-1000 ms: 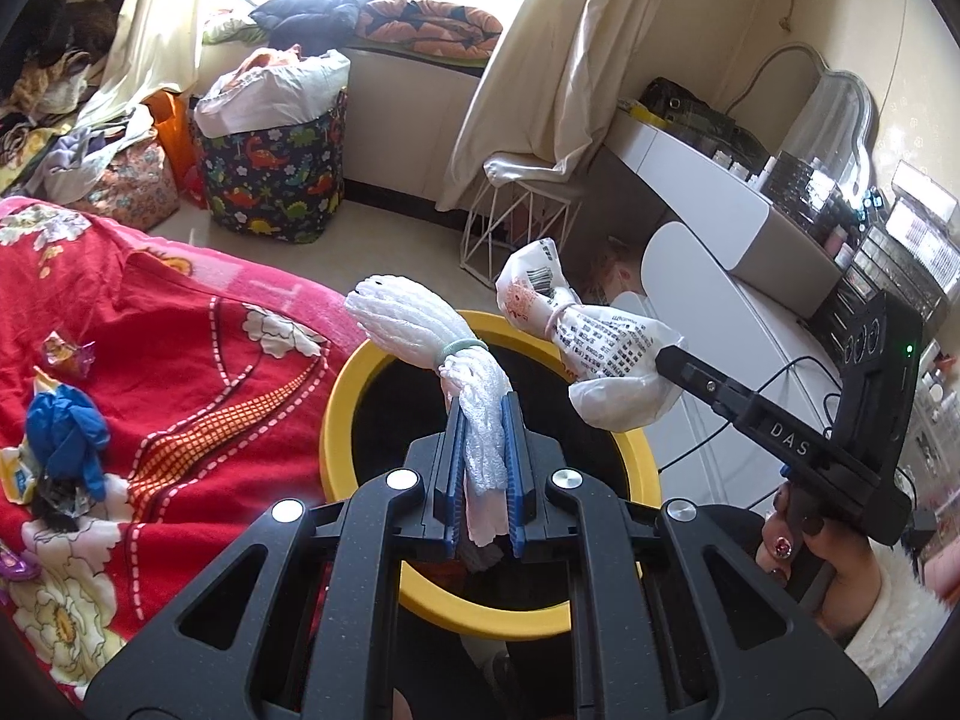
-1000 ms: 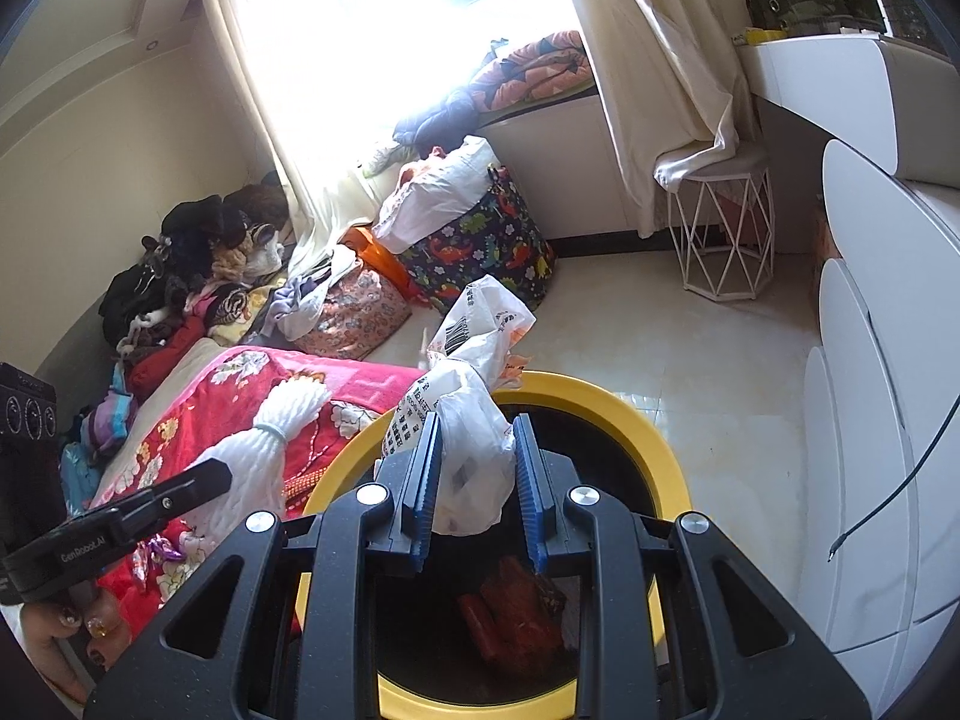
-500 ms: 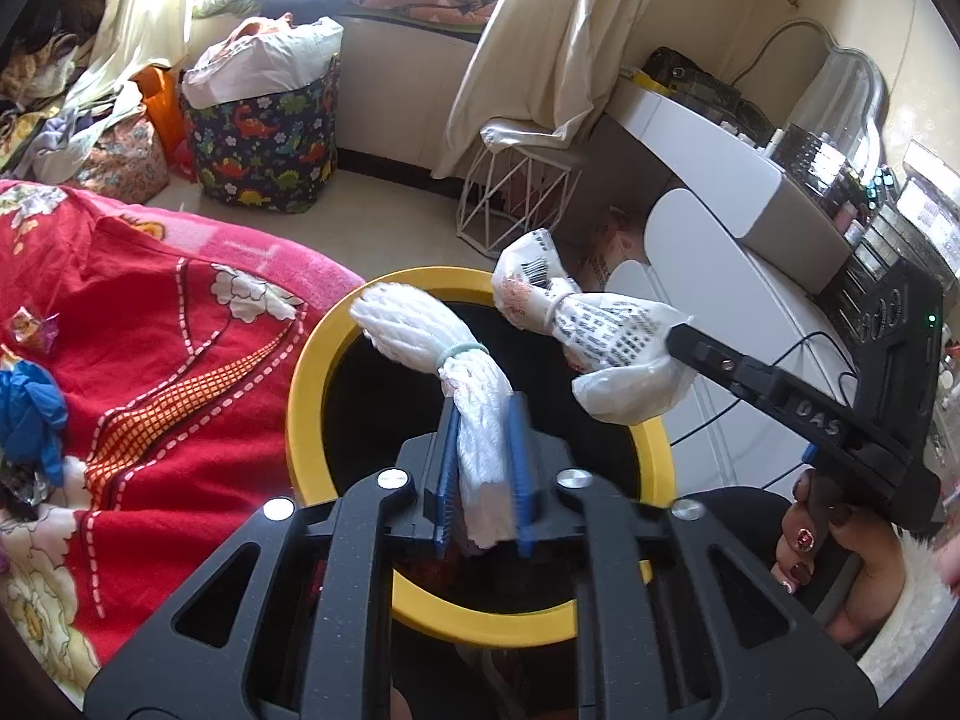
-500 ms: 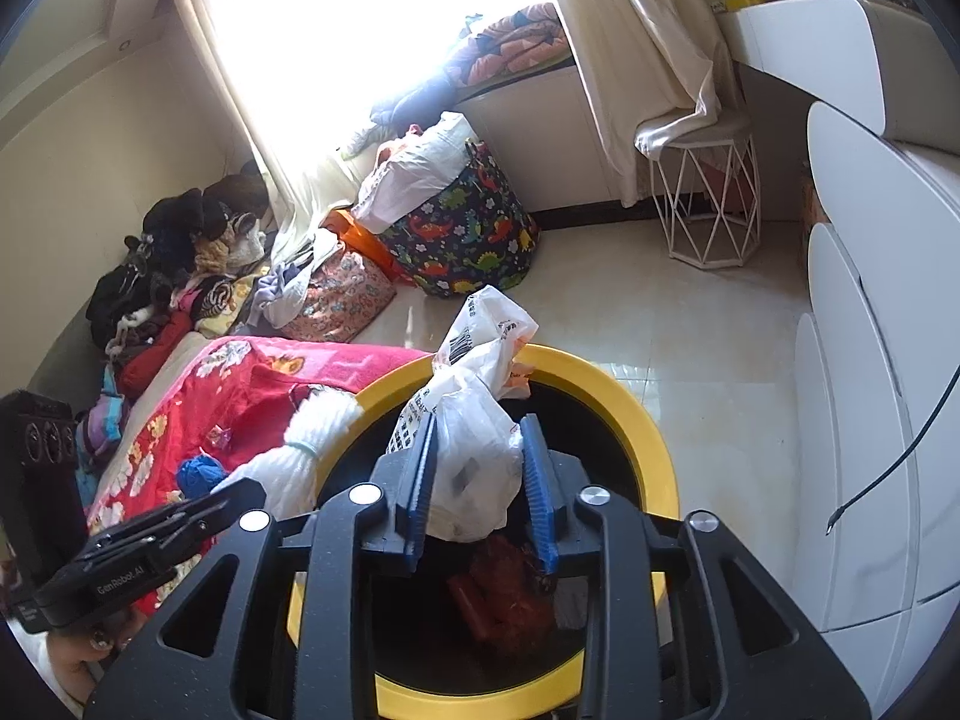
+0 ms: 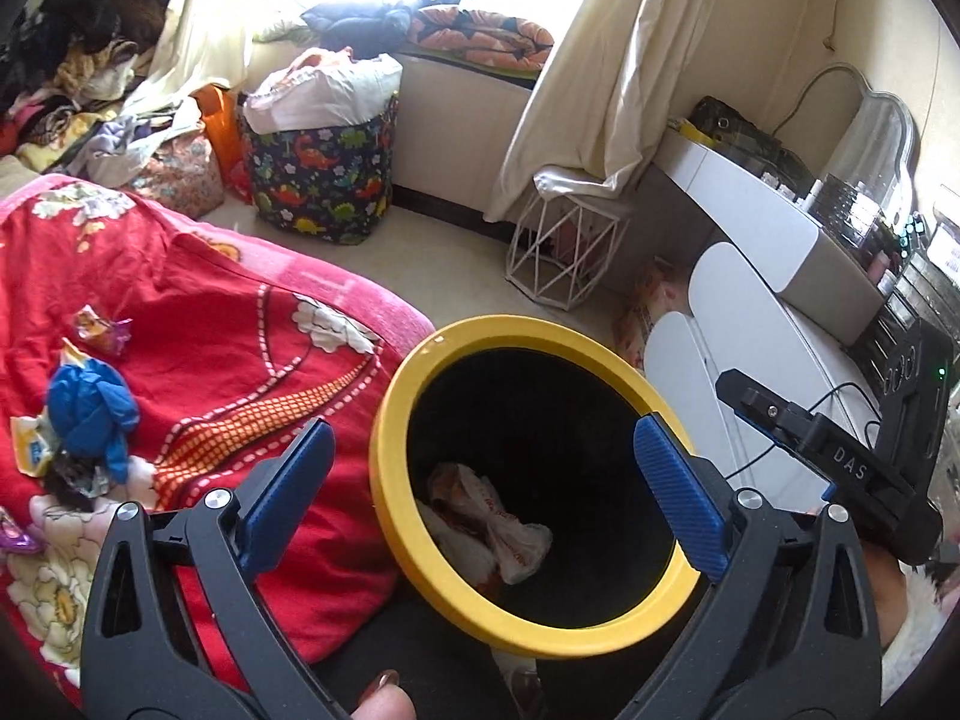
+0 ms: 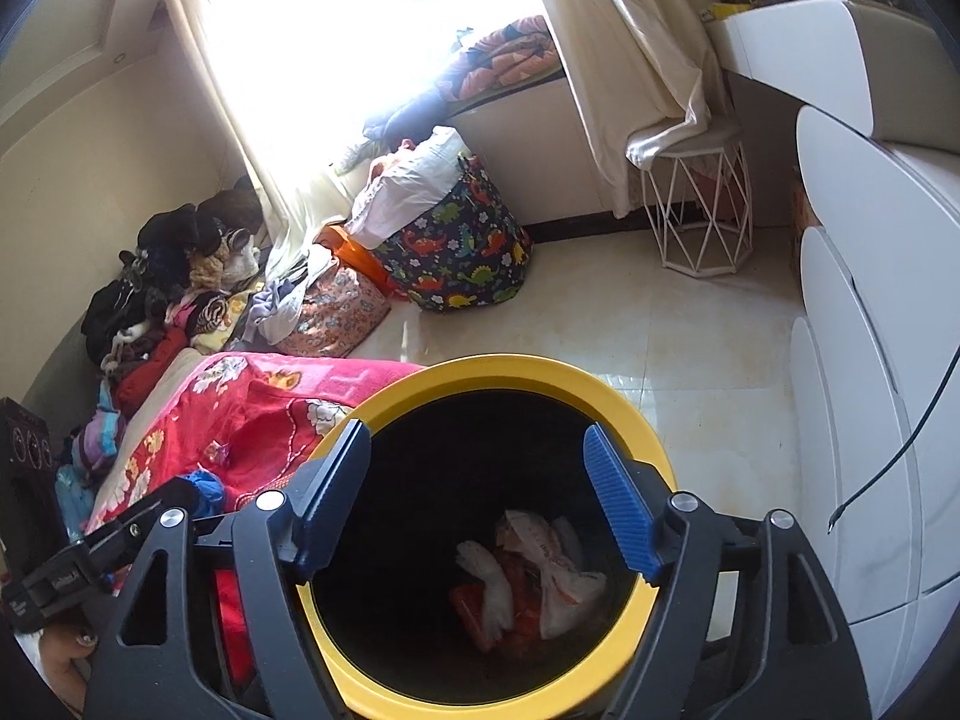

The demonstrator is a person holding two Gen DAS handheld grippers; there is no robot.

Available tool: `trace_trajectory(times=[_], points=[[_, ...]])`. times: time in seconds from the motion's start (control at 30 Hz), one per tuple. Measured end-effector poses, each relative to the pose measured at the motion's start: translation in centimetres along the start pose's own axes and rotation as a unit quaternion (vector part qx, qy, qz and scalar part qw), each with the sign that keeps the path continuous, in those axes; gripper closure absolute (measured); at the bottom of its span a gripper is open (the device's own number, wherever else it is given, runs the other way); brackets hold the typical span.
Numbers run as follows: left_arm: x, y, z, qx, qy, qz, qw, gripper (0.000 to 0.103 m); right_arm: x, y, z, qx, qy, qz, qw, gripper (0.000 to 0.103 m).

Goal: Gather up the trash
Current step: 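Move both open tools back over the remaining trash on the bedspread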

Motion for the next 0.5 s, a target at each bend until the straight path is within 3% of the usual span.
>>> trace_trajectory(times=[0.27, 0.5], points=[[1.1, 2.1, 0.8, -0.028, -0.006, 0.027, 0.9992, 0.011, 2.5, 0.4, -0.2, -0.019, 0.041, 0.001, 0.999, 0.022], [2.6, 4.2, 1.1, -0.052, -0.004, 0.051, 0.9974, 0.011, 5.1, 0.5, -0.4, -0.024, 0.056, 0.023, 0.998, 0.02]])
Point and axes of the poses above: each gripper's, at about its wrist camera, not at the fingertips, and y roughly against the way its jaws point, x to its left, z to its top, the point moved 6 cm from there along -y, roughly the way its jaws point, and after that the axes turned 2 degrees about -y, right-handed, at the moved point
